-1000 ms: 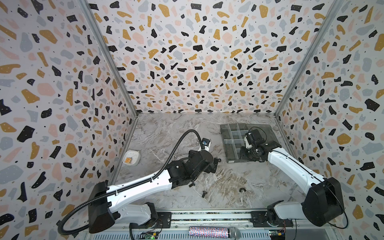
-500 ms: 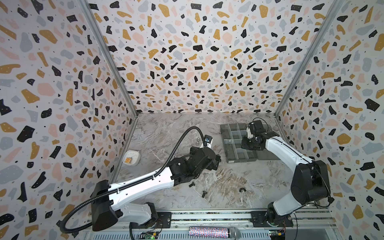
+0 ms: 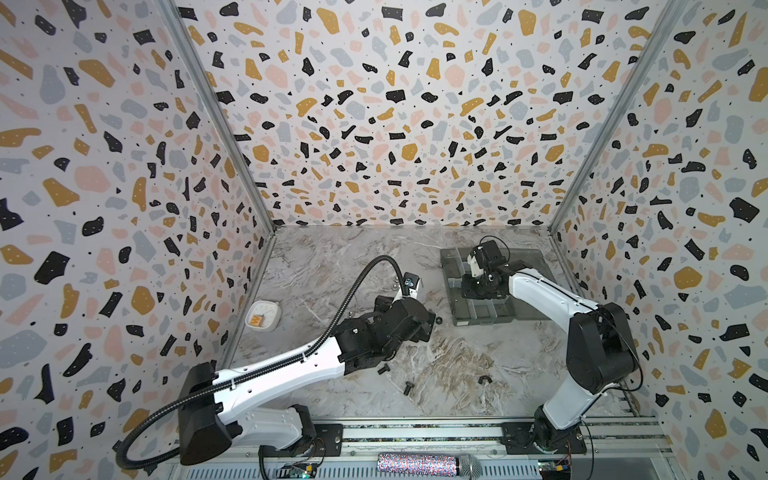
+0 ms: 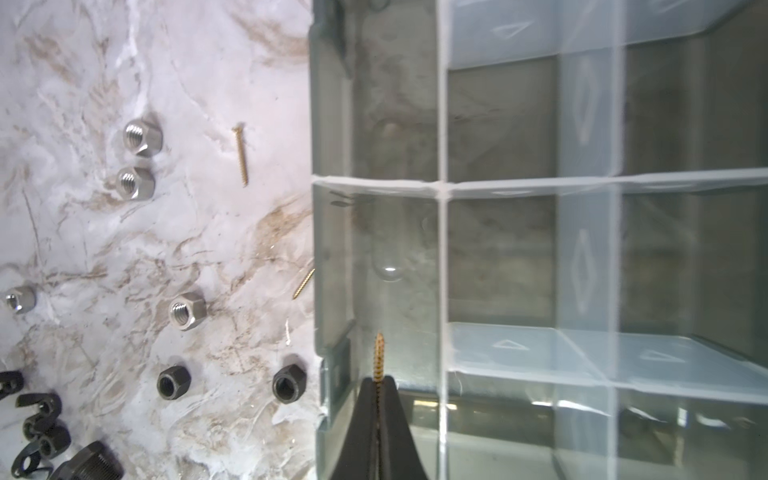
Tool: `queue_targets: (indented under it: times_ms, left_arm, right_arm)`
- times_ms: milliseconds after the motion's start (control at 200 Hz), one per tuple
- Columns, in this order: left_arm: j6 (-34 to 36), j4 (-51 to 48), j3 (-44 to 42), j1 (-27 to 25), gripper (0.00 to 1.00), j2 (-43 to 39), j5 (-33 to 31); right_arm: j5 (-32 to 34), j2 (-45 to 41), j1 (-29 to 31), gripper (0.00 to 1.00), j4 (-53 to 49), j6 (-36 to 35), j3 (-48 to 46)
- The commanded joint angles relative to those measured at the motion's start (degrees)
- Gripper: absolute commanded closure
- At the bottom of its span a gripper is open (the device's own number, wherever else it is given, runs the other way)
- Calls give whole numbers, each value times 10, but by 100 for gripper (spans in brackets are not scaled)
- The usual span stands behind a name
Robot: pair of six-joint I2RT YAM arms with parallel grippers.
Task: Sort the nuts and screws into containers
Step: 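Lift the brass screw and carry it over an organizer compartment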
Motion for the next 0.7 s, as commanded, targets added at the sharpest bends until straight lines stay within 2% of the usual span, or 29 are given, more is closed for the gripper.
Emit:
queue_targets:
  times_ms: [0, 235, 360, 410, 696]
  left_arm:
    - [-11, -2, -13, -1, 0, -17, -18]
    - [-14, -2, -25, 1, 0, -22, -28]
    - [-13, 0, -26, 2, 0, -18, -31]
    - [-13, -2, -26, 2, 0, -17, -32]
    - [-21, -4, -34, 3, 0, -26, -32]
  right_arm:
    - [-8, 12, 8, 98, 1, -4, 19]
    - [-13, 38, 12, 96, 8, -7, 23]
    - [-11, 44, 12, 78, 8, -11, 21]
    - [-11, 41, 13, 75, 6, -13, 21]
    - [-7, -26, 26, 74, -9, -16, 24]
